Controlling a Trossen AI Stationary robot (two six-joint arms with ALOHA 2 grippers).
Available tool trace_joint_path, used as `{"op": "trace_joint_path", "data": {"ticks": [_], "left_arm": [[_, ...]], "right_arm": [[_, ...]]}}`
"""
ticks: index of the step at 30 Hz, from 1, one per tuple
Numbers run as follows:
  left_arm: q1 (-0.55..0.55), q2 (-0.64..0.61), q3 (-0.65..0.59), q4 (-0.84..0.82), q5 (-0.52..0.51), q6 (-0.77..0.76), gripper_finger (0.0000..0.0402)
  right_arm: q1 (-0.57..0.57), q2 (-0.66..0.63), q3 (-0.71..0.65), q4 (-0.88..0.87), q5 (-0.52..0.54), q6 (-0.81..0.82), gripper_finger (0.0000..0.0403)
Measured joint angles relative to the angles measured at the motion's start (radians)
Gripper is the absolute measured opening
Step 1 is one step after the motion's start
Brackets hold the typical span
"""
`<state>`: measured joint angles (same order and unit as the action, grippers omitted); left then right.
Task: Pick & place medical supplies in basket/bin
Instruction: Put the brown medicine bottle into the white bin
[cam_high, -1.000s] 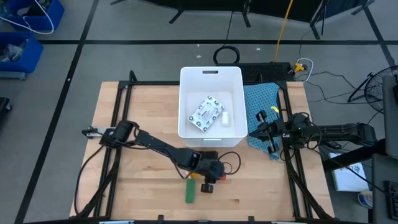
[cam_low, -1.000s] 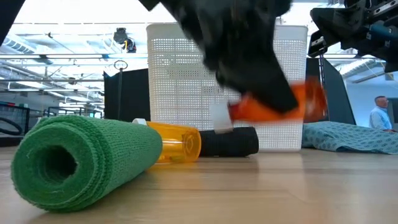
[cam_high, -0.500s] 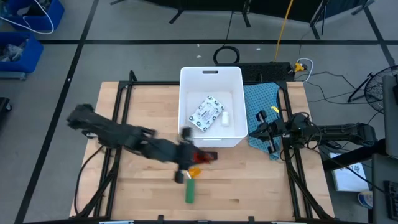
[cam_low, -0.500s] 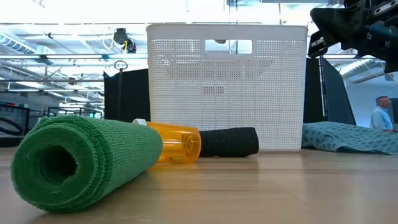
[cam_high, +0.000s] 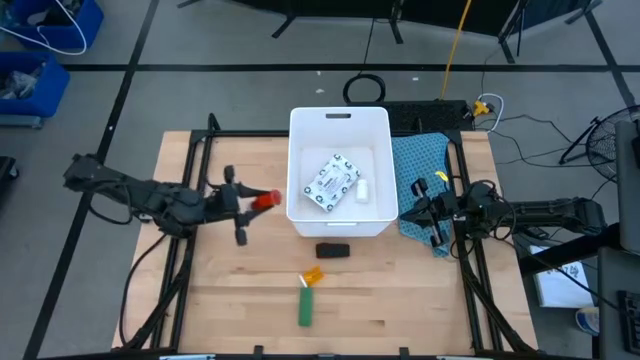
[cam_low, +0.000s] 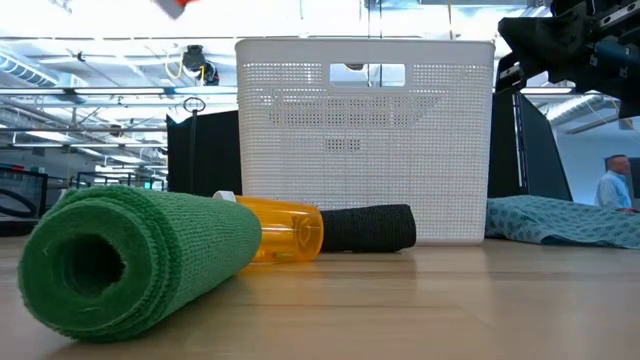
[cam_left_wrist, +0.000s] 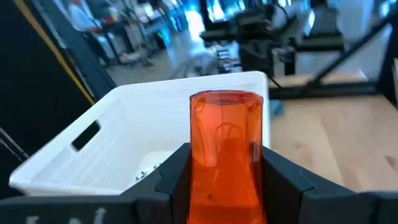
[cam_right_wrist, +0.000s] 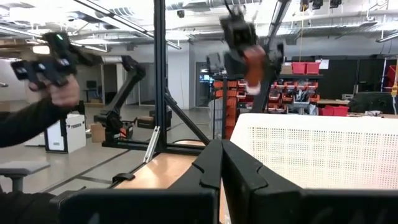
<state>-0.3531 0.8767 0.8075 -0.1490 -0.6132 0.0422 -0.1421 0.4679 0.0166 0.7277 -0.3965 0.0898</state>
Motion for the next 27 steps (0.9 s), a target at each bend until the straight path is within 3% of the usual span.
{"op": "trace_joint_path", "data": {"ticks": [3, 7, 10, 13, 17, 20, 23, 27], "left_arm": [[0.045, -0.129, -0.215, 0.188, 0.025, 0.002, 0.0149], [0.1, -0.284, -0.457, 0.453, 0.173, 0.023, 0.0152], [0.147, -0.369, -0.585, 0.596, 0.232, 0.012, 0.0153], [0.197, -0.419, -0.632, 0.602, 0.239, -0.056, 0.0153], [0.261, -0.423, -0.62, 0.533, 0.237, -0.123, 0.0153], [0.313, -0.386, -0.536, 0.465, 0.263, -0.15, 0.0147], [0.363, -0.305, -0.356, 0.294, 0.303, -0.111, 0.0146], [0.43, -0.084, -0.059, 0.101, 0.337, -0.042, 0.0148]], "right_arm": [[0.0, 0.0, 0.0, 0.0, 0.0, 0.0, 0.0], [0.0, 0.0, 0.0, 0.0, 0.001, 0.0, 0.0], [0.0, 0.0, 0.0, 0.0, 0.001, -0.004, 0.0], [0.0, 0.0, 0.0, 0.001, 0.002, -0.018, 0.0], [0.0, 0.0, 0.0, 0.001, 0.003, -0.027, 0.0], [0.0, 0.0, 0.0, 0.003, 0.007, -0.027, 0.0], [0.0, 0.0, 0.0, 0.018, 0.008, -0.027, 0.0], [0.0, 0.0, 0.0, 0.052, 0.008, -0.027, 0.0]]}}
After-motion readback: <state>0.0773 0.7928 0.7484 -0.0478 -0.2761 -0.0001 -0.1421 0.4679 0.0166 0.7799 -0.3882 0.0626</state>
